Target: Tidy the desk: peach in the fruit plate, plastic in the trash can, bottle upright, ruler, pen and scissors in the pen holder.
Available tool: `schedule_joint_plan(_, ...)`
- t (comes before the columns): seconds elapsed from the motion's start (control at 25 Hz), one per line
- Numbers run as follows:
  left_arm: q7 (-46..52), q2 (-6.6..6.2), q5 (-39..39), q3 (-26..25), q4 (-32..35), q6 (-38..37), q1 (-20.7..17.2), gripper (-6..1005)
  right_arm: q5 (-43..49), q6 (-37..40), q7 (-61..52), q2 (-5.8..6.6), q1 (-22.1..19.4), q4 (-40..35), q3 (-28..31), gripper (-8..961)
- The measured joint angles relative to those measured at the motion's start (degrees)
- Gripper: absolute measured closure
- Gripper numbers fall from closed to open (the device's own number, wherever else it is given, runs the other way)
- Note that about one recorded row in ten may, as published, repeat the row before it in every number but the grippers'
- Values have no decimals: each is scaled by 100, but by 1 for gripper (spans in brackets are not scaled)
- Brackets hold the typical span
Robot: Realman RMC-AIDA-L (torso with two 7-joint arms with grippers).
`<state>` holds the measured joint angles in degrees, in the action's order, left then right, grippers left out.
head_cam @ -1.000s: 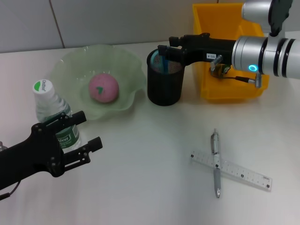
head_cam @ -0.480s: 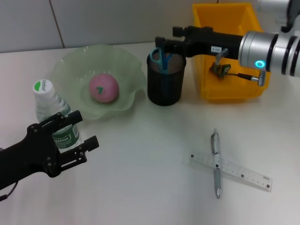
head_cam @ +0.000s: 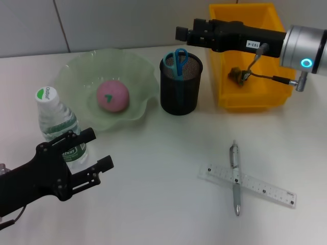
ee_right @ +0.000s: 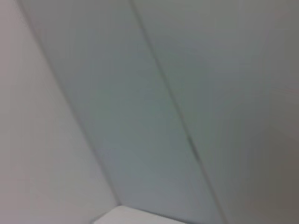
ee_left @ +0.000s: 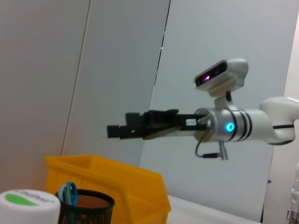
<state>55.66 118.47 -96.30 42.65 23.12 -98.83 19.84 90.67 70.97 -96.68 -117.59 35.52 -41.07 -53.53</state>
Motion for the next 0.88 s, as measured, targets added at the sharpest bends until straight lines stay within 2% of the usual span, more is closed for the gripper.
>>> schedule_joint_plan(0.08, -5, 0, -12, 35, -2, 8, -6, 214, 21, 217, -70, 50, -8, -22, -14, 151)
schedule_joint_plan(0.12, -5, -1, -19, 118, -2, 7, -13, 214, 47, 462, -140, 134, -7, -23, -58, 147)
schedule_joint_plan(0.16, -5, -1, -19, 118, -2, 7, -13, 214, 47, 462, -140, 134, -7, -23, -58, 147)
schedule_joint_plan(0.32, 10, 2, -33, 311, -3, 26, -29, 214, 186, 990, -245, 309, -23, -25, -45, 147)
schedule_joint_plan(0.48, -30, 20, -31, 459, -27, 40, -71, 214, 212, 1058, -245, 352, -91, -25, -43, 148)
schedule_joint_plan(0.88, -247, 11, -11, 524, -67, 6, -17, 213, 255, 1288, -231, 289, -125, -41, -66, 148)
